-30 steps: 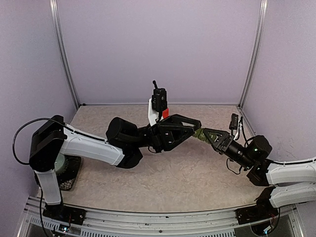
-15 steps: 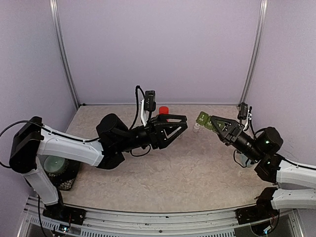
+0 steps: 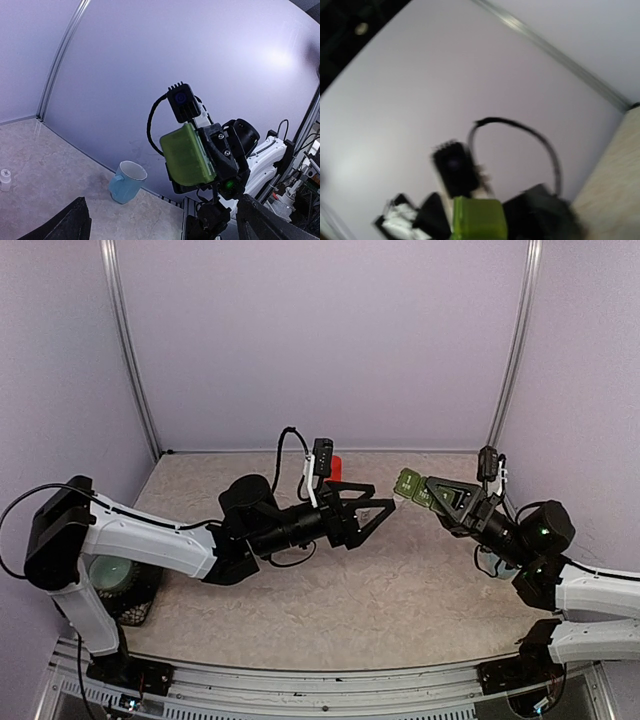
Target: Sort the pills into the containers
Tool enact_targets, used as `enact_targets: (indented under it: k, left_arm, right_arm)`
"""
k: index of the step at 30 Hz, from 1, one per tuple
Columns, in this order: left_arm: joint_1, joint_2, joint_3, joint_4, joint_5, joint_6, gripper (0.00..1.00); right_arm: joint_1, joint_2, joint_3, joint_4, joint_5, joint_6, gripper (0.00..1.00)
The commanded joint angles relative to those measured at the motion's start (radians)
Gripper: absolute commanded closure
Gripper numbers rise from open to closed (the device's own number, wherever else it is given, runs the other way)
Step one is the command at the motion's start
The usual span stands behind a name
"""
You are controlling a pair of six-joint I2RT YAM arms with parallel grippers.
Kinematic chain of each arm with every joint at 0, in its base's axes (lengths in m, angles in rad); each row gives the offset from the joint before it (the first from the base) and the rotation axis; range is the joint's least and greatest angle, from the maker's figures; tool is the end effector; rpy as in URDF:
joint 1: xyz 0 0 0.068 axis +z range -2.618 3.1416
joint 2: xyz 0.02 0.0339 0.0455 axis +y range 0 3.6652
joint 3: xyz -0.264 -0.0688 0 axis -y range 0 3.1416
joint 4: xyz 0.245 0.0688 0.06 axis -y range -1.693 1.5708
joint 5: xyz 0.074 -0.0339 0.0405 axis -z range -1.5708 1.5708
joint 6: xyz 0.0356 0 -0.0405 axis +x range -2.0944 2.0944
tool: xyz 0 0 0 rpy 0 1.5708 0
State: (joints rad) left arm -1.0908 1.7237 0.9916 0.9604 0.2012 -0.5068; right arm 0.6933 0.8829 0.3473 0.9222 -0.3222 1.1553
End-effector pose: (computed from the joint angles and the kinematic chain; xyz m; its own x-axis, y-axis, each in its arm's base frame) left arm 0.1731 -0.3480 0.2799 -0.3741 -0.3113 -0.8736 0.8892 0.1472 -0.4332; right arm 0.1416 0.1323 0.2847 -0.6439 0.5933 -0.4831 -0.6011 -0.0016 0.7992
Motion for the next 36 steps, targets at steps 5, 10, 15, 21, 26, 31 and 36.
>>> enact_targets:
  k: [5, 10, 15, 21, 26, 31, 36]
  left_arm:
    - [-0.006, 0.051, 0.044, 0.087, 0.039, 0.067, 0.01]
    - [-0.004, 0.092, 0.078, 0.170, 0.073, 0.065, 0.02]
    - [-0.009, 0.131, 0.102, 0.272, 0.132, 0.069, 0.01]
    - [-0.009, 0.145, 0.119, 0.259, 0.132, 0.084, 0.02]
    - [-0.009, 0.151, 0.144, 0.208, 0.110, 0.085, 0.05]
    - [-0.009, 0.159, 0.170, 0.170, 0.109, 0.084, 0.10]
    - [-0.009, 0.166, 0.176, 0.153, 0.108, 0.076, 0.15]
  right_arm:
    - [-0.005, 0.023, -0.047, 0.287, -0.063, 0.203, 0.90]
    - [-0.004, 0.063, -0.059, 0.353, -0.071, 0.248, 0.90]
    - [-0.003, 0.115, -0.057, 0.431, -0.102, 0.290, 0.90]
    - [-0.002, 0.111, -0.053, 0.427, -0.107, 0.299, 0.90]
    - [0.004, 0.117, -0.047, 0.423, -0.118, 0.301, 0.90]
    - [0.014, 0.129, -0.048, 0.444, -0.119, 0.306, 0.90]
    - [0.018, 0.126, -0.040, 0.447, -0.121, 0.304, 0.89]
